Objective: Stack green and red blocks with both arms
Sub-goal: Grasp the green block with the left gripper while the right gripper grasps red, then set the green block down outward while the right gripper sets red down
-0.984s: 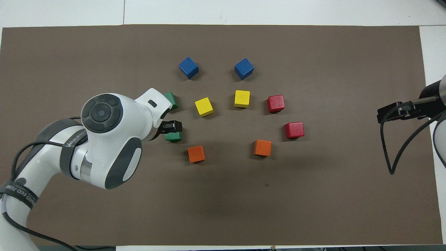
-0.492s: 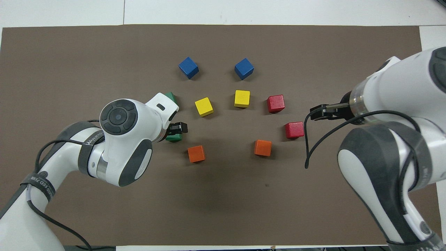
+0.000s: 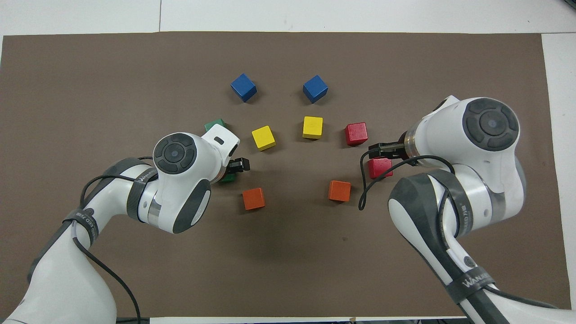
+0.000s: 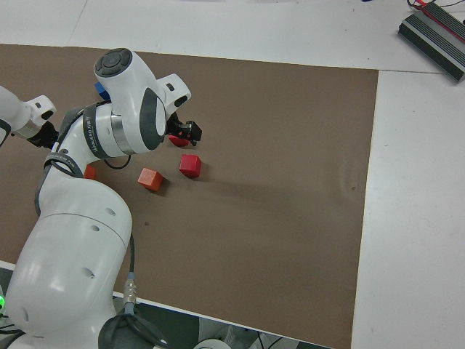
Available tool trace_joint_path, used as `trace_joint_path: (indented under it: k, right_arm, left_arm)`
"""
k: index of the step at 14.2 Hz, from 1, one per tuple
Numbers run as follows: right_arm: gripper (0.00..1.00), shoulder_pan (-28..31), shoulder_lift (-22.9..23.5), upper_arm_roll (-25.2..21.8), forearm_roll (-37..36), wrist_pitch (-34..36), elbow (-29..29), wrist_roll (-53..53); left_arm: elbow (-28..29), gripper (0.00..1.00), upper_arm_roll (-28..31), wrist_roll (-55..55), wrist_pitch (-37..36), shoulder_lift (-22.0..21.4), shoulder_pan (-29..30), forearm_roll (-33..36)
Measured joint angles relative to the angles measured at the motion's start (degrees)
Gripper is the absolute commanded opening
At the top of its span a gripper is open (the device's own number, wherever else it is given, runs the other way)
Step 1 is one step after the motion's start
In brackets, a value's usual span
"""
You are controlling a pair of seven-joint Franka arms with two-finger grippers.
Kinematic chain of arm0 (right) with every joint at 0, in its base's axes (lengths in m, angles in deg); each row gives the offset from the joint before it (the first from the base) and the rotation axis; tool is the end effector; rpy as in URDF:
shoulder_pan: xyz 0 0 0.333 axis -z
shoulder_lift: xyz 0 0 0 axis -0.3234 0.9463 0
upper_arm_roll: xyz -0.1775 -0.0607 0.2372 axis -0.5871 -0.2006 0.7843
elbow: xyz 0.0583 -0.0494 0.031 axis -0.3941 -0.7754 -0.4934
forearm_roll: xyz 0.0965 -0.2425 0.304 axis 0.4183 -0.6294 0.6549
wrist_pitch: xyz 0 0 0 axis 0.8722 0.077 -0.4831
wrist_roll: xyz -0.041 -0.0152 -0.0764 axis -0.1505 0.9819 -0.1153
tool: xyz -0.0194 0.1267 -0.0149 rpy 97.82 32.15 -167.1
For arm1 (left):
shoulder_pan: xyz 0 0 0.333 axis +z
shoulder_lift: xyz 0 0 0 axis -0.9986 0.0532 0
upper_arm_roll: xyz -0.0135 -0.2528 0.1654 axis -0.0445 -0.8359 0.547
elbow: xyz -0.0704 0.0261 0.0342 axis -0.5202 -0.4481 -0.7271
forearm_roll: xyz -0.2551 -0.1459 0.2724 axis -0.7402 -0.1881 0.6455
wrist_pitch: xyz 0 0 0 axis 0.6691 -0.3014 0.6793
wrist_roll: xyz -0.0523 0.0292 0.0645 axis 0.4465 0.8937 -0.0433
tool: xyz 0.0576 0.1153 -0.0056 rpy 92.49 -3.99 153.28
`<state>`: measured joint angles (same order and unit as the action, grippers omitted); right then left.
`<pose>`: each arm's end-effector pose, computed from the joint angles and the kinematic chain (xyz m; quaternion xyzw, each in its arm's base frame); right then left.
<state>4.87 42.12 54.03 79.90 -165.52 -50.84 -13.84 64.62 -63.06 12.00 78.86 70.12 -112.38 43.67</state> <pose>0.5548 0.1515 0.3717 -0.9995 -0.0087 -0.0286 0.0039 0.5093 -0.2736 0.2640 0.9991 0.0351 0.0091 0.0210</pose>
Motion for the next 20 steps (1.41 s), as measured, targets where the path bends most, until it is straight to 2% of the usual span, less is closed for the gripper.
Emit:
trace_joint_path:
  k: [1, 2, 3, 4, 6, 7, 11, 12, 13, 14, 17, 18, 20]
  right_arm:
    - [0.99, -0.1, 0.9, 0.0, 0.0, -2.9, -1.3, 0.2]
    - [0.99, -0.1, 1.8, 0.0, 0.0, -5.6, -2.6, 0.4]
    - [0.99, -0.1, 2.7, 0.0, 0.0, -8.1, -3.7, 0.6]
    - [0.98, -0.2, 3.5, 0.0, 0.0, -10.3, -4.7, 0.6]
    - [0.98, -0.6, 4.4, 0.0, 0.0, -13.9, -6.4, 0.6]
    - [0.98, -0.7, 4.6, 0.0, 0.0, -15.1, -7.2, 0.6]
    - [0.97, -0.7, 5.3, 0.0, 0.0, -18.9, -9.4, 0.6]
    - [0.83, -0.7, 5.6, 0.0, 0.0, -20.1, -10.1, 0.6]
    - [0.50, -0.7, 6.0, 0.0, 0.0, -20.8, -10.5, 0.6]
    - [0.03, -0.7, 6.4, 0.0, 0.0, -21.1, -10.7, 0.6]
    - [0.00, -0.6, 6.9, -0.1, 0.0, -21.0, -10.7, 0.6]
    - [0.00, -0.3, 6.8, -0.2, 0.0, -19.0, -10.0, 0.6]
    - [0.00, 1.9, 6.6, -0.3, 0.0, -8.9, -4.9, -2.5]
  left_arm:
    - [0.0, 1.00, 0.0, 0.0, 0.7, 0.6, 0.0, 0.0]
    - [0.0, 0.96, 0.0, 0.0, 0.9, 0.9, 0.0, 0.0]
    - [0.0, 0.89, 0.0, 0.0, 1.0, 1.1, 0.0, 0.0]
    - [0.0, 0.77, 0.0, 0.0, 1.0, 1.1, 0.0, 0.0]
    - [0.0, 0.19, 0.0, 0.0, 1.1, 1.1, 0.0, 0.0]
    - [0.0, 0.00, 0.0, 0.0, 1.1, 1.1, 0.0, 0.0]
    - [0.0, 0.00, 0.0, 0.0, 1.1, 1.1, 0.0, 0.3]
    - [0.0, 0.00, 0.1, 0.0, 1.1, 1.1, 0.0, 0.3]
    - [-0.2, 0.00, 0.2, 0.0, 1.1, 1.1, 0.0, 0.3]
    - [-0.4, 0.00, 0.4, 0.0, 1.1, 1.1, 0.0, 0.3]
    - [-1.5, 0.00, 1.4, 0.1, 0.1, -0.2, 0.7, 0.3]
    - [-2.1, 0.00, 1.6, 1.0, -1.2, -1.5, 2.1, 0.4]
    - [-2.9, 0.00, 1.9, 5.4, -5.1, -4.6, 6.2, 0.5]
